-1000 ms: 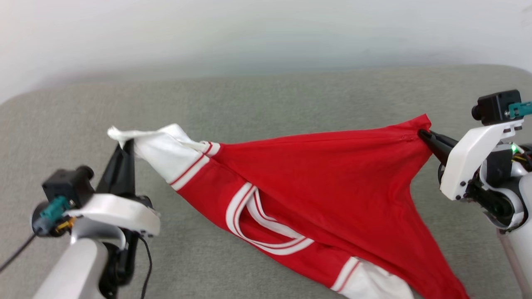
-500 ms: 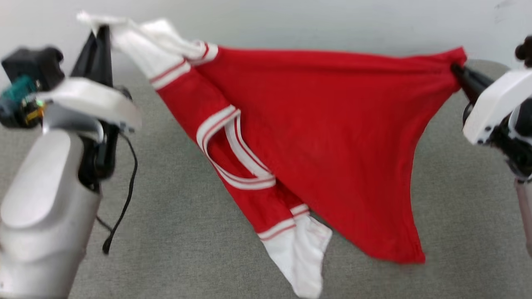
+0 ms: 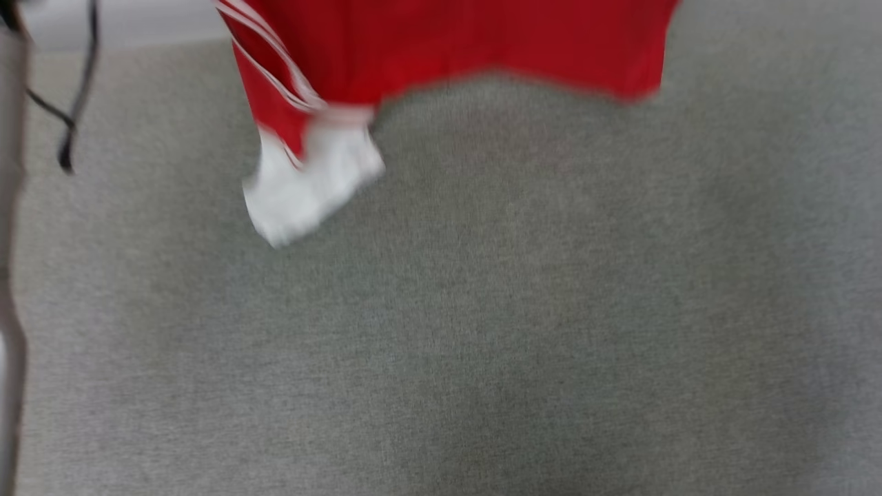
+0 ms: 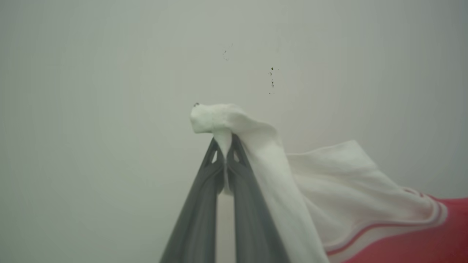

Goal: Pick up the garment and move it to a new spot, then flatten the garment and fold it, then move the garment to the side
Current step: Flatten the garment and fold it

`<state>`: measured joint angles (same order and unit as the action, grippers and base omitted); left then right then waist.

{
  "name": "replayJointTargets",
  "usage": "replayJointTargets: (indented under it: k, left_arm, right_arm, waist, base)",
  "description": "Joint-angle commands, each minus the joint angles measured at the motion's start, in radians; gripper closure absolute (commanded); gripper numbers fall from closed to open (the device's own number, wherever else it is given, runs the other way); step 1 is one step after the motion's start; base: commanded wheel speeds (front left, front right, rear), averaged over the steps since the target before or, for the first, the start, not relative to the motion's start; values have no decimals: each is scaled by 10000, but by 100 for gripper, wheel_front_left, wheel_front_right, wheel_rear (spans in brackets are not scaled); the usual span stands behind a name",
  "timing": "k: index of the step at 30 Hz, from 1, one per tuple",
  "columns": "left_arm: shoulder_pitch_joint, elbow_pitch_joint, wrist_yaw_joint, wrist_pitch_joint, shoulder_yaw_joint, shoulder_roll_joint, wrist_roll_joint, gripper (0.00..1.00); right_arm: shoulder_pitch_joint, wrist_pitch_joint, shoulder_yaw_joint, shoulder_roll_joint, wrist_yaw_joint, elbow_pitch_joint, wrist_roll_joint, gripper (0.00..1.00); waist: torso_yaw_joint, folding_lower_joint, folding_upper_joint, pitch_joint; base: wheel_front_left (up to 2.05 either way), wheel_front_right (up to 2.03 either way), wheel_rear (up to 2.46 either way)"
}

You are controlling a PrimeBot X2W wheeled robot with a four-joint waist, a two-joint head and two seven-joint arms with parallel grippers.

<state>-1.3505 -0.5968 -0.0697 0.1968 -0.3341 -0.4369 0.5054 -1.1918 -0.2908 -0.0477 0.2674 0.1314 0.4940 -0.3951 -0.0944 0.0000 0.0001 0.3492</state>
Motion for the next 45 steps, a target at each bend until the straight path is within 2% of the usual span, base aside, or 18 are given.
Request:
replayJointTargets:
  k: [1, 6, 12, 18, 25, 30, 33, 39, 45]
  left_arm:
    - [-396, -126, 30, 99, 0, -72, -104, 100]
    - [-2014, -590, 112, 222, -7, -51, -324, 100]
    - [-3079, -1197, 221, 347, -109, 83, -469, 100]
    - [-3224, -1986, 419, 463, -207, 383, -340, 100]
    - [-2631, -2963, 626, 610, -216, 582, -186, 100]
    - [-1554, -3323, 865, 676, -55, 627, -9, 100]
    - [-512, -3053, 916, 691, 232, 563, 109, 100]
    - [2592, -1826, 915, 699, 1027, 640, 325, 100]
    - [6002, -333, 617, 701, 1599, 562, 501, 100]
  right_arm:
    - [-376, 194, 26, 15, -13, 144, 47, 100]
    - [-1912, 928, -2, 41, -12, 651, 158, 100]
    - [-3018, 1742, -258, 23, -12, 1506, 77, 100]
    - [-3410, 2255, -790, 6, -12, 2511, -193, 100]
    - [-3245, 2706, -1593, 12, -10, 3424, -615, 100]
    - [-2434, 2979, -2363, 135, -10, 3698, -1056, 100]
    - [-1604, 3218, -2798, 282, -12, 3580, -1454, 100]
    - [619, 3685, -3513, 902, -13, 2952, -2099, 100]
    - [3167, 3866, -3835, 1396, -17, 1948, -2475, 100]
  waist:
    - [-38, 0, -1, 683]
    - [-19, 0, -1, 1583]
    - [-13, 0, -1, 2591]
    - [45, 0, -1, 3181]
    - [44, 0, -1, 3227]
    - [92, 0, -1, 2653]
    - [162, 0, -1, 2066]
    - [388, 0, -1, 758]
    - [446, 0, -1, -436]
  base:
    - [0, 0, 0]
    - [0, 0, 0]
    - [0, 0, 0]
    - [0, 0, 0]
    - [0, 0, 0]
    - [0, 0, 0]
    - [0, 0, 0]
    - [0, 0, 0]
    - [0, 0, 0]
